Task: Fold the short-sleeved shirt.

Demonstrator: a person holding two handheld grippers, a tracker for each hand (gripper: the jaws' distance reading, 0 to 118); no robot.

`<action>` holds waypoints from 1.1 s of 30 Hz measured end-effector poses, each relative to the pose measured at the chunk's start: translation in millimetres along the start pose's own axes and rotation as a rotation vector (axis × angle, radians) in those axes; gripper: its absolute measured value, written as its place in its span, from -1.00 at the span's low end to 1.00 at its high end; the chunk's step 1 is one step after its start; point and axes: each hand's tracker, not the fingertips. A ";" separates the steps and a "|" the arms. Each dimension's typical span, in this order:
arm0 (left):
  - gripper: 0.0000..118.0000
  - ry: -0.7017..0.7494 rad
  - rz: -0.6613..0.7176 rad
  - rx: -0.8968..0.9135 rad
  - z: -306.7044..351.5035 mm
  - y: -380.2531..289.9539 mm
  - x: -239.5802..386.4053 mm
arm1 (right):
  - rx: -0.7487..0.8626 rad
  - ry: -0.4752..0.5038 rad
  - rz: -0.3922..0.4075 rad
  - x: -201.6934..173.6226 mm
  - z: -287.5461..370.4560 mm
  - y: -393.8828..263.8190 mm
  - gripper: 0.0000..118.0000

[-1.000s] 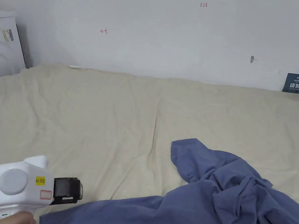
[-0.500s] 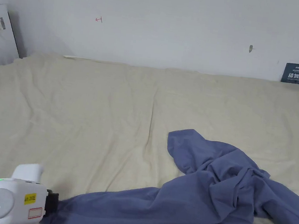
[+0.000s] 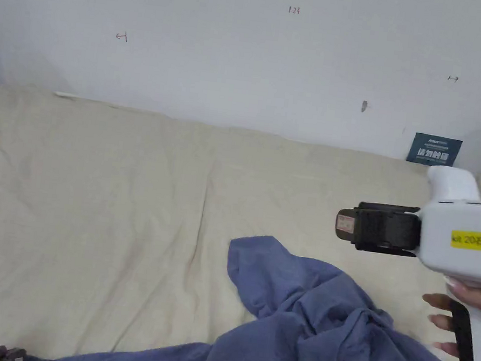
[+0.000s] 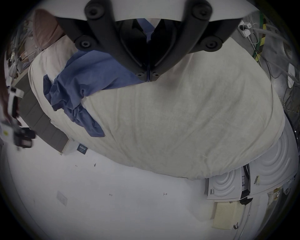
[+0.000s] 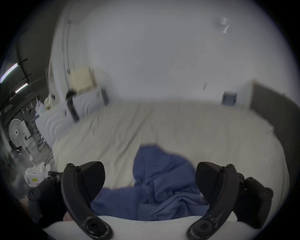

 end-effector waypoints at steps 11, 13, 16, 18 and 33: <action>-0.98 -0.037 -0.001 -0.028 -5.7 -8.1 -2.7 | -0.542 -0.389 0.096 61.2 -201.8 9.7 0.56; -0.98 -0.043 0.015 -0.031 -5.4 -8.2 -4.6 | -0.551 -0.312 -0.010 73.9 -214.5 5.8 0.20; -0.98 -0.050 0.042 -0.042 -5.8 -7.2 -3.3 | -0.562 -0.218 -0.146 88.7 -214.9 -3.0 -1.00; -0.98 -0.049 0.037 -0.050 -7.0 -6.6 -2.2 | -0.524 -0.214 -0.104 89.4 -205.2 0.4 -1.00; -0.98 -0.210 0.021 0.054 34.2 83.8 38.8 | -0.130 -0.015 -0.119 71.1 34.2 39.3 -1.00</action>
